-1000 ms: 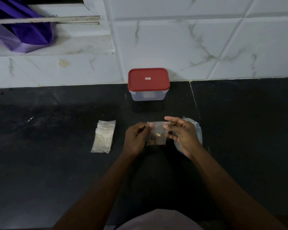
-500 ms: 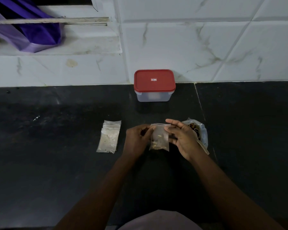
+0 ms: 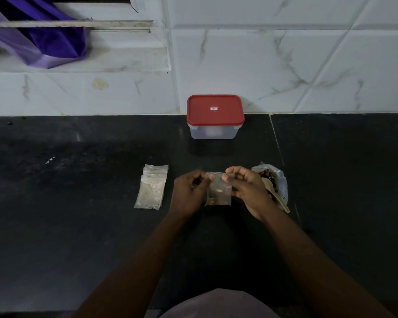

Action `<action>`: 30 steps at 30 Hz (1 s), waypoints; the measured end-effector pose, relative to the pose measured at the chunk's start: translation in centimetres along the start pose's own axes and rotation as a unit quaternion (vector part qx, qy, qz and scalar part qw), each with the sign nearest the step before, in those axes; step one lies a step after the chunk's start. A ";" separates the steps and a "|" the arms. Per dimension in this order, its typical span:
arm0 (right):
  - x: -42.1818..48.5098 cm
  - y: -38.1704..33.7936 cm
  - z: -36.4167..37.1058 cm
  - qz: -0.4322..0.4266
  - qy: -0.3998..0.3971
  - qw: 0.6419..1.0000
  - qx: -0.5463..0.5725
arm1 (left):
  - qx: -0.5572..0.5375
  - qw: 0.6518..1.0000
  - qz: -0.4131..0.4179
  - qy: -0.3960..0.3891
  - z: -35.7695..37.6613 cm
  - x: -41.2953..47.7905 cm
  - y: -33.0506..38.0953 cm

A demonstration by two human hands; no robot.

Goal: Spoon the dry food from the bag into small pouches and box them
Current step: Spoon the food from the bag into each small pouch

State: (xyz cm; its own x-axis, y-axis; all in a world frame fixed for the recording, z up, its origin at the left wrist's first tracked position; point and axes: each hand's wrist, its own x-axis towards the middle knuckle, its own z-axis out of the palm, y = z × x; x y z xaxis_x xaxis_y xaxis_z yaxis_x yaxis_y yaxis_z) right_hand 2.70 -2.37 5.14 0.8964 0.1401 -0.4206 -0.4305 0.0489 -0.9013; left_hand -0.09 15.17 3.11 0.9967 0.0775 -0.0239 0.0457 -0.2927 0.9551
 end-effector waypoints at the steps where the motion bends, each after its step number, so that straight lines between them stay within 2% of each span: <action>1: 0.0 0.1 0.1 -0.003 0.001 1.000 -0.010 | -0.001 1.000 -0.004 -0.003 0.0 0.1 -0.1; 13: -0.2 -0.6 -0.4 0.001 -0.018 0.999 0.037 | -0.099 0.994 -0.040 -0.033 -0.7 -0.4 -0.1; 17: 0.1 0.0 -0.2 0.006 0.004 0.995 0.100 | -0.189 0.976 -0.090 -0.056 -0.6 -0.7 0.5; 27: 0.0 0.5 0.0 0.029 0.000 0.993 0.114 | -0.124 0.983 -0.113 -0.074 -0.6 0.0 -0.4; 30: 0.1 0.0 0.2 0.024 0.015 0.993 0.114 | -0.164 0.974 -0.148 -0.046 -0.3 0.0 0.0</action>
State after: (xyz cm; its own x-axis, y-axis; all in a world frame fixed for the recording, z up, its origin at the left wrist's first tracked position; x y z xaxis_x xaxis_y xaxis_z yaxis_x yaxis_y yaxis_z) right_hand 2.80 -2.12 5.09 0.8755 0.1174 -0.4687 -0.4824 0.2667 -0.8344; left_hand -0.12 15.45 3.17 0.9455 0.0224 -0.3249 0.3235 0.0504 0.9449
